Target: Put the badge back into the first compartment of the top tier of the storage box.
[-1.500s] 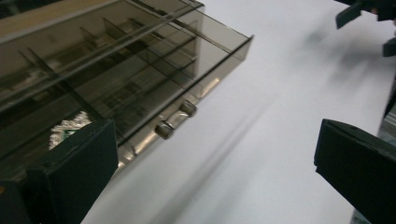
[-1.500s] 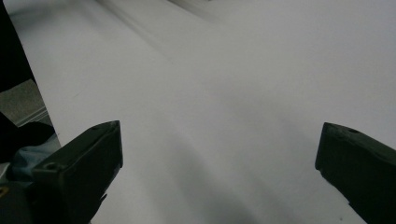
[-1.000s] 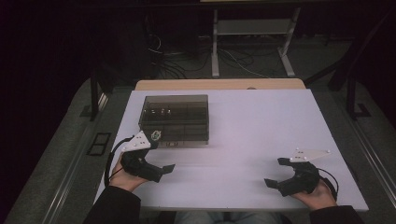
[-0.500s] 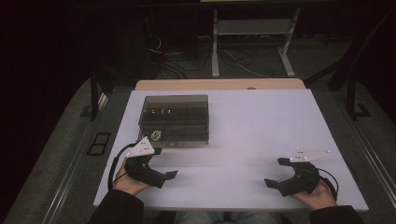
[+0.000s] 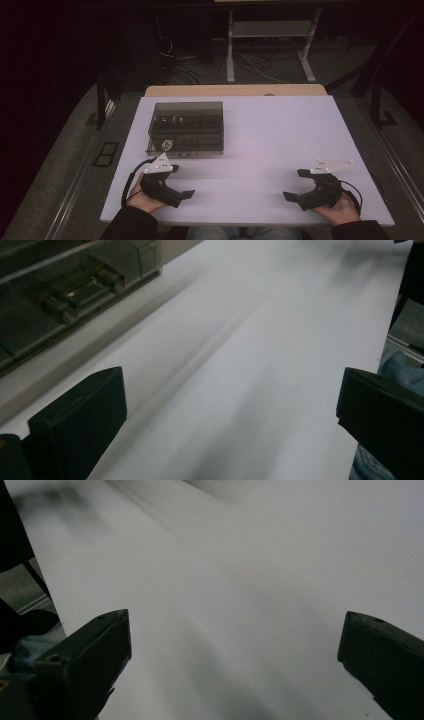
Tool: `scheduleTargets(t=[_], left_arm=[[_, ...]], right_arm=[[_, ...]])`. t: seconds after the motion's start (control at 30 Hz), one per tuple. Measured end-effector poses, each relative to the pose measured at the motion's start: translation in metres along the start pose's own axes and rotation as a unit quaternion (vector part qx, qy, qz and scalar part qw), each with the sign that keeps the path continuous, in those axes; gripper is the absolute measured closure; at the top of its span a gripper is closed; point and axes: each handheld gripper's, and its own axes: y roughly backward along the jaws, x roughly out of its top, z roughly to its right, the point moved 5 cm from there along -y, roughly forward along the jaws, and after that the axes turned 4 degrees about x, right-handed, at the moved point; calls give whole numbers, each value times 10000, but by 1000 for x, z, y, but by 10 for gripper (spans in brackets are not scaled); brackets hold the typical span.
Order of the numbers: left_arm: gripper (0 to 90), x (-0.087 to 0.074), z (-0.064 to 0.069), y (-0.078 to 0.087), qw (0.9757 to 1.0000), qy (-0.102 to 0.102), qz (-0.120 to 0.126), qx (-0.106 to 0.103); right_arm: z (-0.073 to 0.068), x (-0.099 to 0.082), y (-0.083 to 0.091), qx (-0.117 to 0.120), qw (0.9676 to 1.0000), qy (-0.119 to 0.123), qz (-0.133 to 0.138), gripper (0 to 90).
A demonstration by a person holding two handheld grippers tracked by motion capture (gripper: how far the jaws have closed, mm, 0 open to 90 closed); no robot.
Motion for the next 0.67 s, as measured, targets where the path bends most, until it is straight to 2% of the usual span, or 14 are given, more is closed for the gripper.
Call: scheduleTargets(t=[0.47,0.67], left_arm=[[0,-14,-6,-14,9996,-1,-285,94],[0,-15,-6,-15,9995,17,-281,127]], right_arm=[[0,0,0,7,10000,5,14,5],[0,0,1,14,10000,-14,19,5]])
